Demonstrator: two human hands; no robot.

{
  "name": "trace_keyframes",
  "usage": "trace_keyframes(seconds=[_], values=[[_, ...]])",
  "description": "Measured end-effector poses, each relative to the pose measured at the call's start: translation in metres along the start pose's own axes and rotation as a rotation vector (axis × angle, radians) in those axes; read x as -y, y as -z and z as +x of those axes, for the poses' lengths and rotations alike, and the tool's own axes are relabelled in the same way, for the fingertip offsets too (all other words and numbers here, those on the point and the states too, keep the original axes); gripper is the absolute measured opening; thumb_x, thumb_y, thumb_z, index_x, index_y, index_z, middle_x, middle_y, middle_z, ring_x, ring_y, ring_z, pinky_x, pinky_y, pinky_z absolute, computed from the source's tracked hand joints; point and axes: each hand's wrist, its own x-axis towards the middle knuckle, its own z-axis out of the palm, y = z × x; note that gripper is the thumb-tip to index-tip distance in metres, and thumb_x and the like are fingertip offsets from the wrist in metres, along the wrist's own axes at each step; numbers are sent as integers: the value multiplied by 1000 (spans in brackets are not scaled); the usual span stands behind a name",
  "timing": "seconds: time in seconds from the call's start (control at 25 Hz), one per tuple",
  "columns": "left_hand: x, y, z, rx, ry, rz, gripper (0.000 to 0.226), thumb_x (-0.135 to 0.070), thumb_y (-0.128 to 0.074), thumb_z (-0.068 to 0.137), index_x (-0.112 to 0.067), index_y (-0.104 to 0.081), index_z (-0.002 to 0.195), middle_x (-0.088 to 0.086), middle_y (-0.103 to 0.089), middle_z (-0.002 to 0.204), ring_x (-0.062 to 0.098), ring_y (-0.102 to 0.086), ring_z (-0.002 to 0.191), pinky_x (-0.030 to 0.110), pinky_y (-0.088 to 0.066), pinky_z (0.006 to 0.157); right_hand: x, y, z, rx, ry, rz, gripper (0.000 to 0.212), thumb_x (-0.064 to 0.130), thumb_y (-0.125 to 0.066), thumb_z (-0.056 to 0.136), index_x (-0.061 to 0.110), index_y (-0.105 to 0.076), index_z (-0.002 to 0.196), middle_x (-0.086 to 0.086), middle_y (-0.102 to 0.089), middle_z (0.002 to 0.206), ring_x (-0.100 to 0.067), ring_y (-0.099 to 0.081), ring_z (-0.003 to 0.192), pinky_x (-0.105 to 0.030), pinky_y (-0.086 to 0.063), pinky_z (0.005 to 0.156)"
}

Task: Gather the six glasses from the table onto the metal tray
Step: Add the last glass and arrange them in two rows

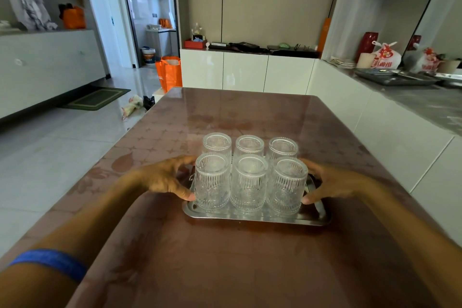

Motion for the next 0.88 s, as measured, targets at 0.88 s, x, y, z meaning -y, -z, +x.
trace_keyframes(seconds=[0.88], values=[[-72,10,1,-253,-221,325,48,-38,-66,90,-29,-56,136,-5,-41,156,21,-40,142,38,-34,115,116,-25,36,-374,270,-385,41,45,-68,88,27,-65,125,14,-54,134,-7,-44,125,-29,-29,95]])
